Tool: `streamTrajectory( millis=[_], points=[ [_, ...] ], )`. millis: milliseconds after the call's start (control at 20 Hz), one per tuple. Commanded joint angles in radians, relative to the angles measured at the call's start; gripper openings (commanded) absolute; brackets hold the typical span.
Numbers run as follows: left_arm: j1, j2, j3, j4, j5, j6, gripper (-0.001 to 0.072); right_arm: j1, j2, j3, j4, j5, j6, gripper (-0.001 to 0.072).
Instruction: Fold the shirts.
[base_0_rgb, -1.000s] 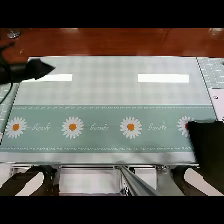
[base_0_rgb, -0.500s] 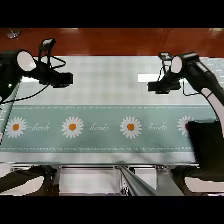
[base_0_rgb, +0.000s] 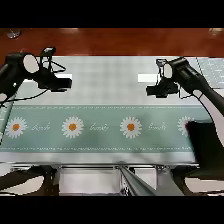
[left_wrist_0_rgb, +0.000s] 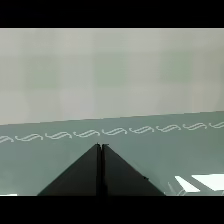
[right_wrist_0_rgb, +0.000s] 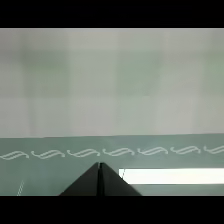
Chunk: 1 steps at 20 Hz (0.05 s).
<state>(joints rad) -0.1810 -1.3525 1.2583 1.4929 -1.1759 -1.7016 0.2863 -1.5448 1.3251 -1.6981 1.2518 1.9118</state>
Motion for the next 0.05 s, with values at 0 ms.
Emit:
streamTrajectory(
  millis=[0],
  points=[
    [0.001, -0.002, 0.0, 0.004, -0.003, -0.003, 0.0023, 0.002, -0.001, -0.001, -0.006, 0.001, 0.005, 0.0035]
  ],
)
